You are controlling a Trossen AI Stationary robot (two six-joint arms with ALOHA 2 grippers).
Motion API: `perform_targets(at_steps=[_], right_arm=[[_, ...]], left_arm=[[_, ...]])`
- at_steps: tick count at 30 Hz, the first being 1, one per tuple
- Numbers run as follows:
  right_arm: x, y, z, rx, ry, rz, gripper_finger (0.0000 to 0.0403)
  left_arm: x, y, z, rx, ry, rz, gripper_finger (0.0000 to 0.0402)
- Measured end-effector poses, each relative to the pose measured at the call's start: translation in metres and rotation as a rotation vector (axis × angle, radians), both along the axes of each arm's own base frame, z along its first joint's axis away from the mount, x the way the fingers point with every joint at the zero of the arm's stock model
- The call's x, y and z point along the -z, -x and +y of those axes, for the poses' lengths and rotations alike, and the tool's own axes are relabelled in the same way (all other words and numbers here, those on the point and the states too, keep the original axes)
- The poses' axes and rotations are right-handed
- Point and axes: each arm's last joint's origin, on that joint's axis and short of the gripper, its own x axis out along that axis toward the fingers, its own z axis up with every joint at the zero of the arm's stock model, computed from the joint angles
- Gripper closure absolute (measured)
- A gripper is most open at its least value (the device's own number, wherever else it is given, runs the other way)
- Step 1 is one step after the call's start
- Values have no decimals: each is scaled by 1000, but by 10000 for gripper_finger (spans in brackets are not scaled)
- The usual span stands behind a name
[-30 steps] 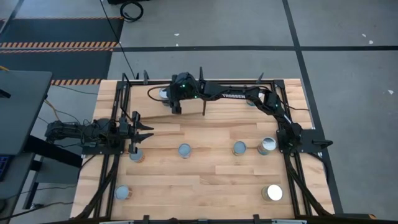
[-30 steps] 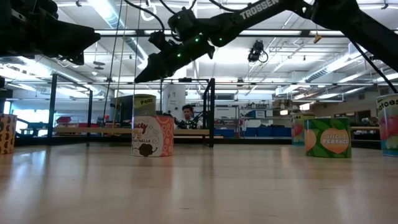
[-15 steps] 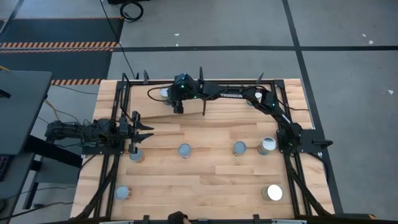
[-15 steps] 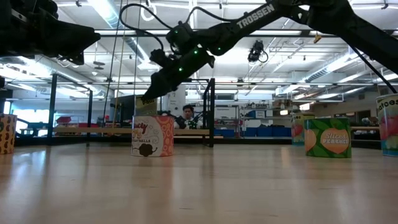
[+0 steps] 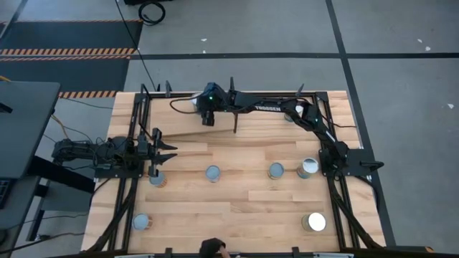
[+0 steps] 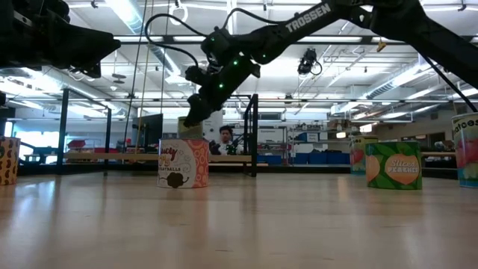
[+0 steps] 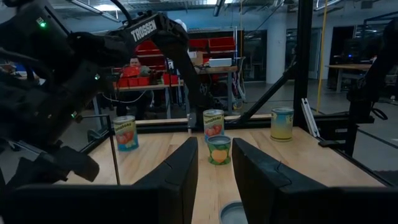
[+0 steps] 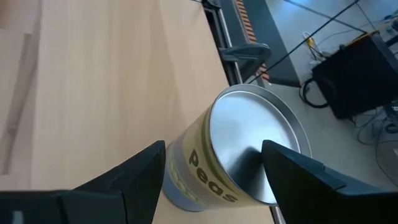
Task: Pick and place cans onto a shelf
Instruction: Put the canned peas on the shelf, then put the canned carrots on the shelf
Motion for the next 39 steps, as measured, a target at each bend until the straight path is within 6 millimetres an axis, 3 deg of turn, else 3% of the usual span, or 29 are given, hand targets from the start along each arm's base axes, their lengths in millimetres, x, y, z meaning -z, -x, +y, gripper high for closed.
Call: perform_targets(at_steps=[10,14,18,23,29,35,39], right_arm=[[-10,-3,3,-2,12,-13,131],[-34,-9,17,-47,57,-8,131],[-76,0,42,-91,50,45,131],[-145,50,91,-121,-32,124,137],[-196,129,171,-37,-210,196,154],[-208,208,263,108,-376,196,160],[-191,254,313,239,-540,239,160]], left_arm=[[0,0,0,0,0,1,296],[0,0,0,0,0,0,296],[0,0,0,0,0,0,296],[0,0,0,0,0,1,296],[0,0,0,0,0,1,296],[0,0,0,0,0,1,296],[0,0,0,0,0,1,296]])
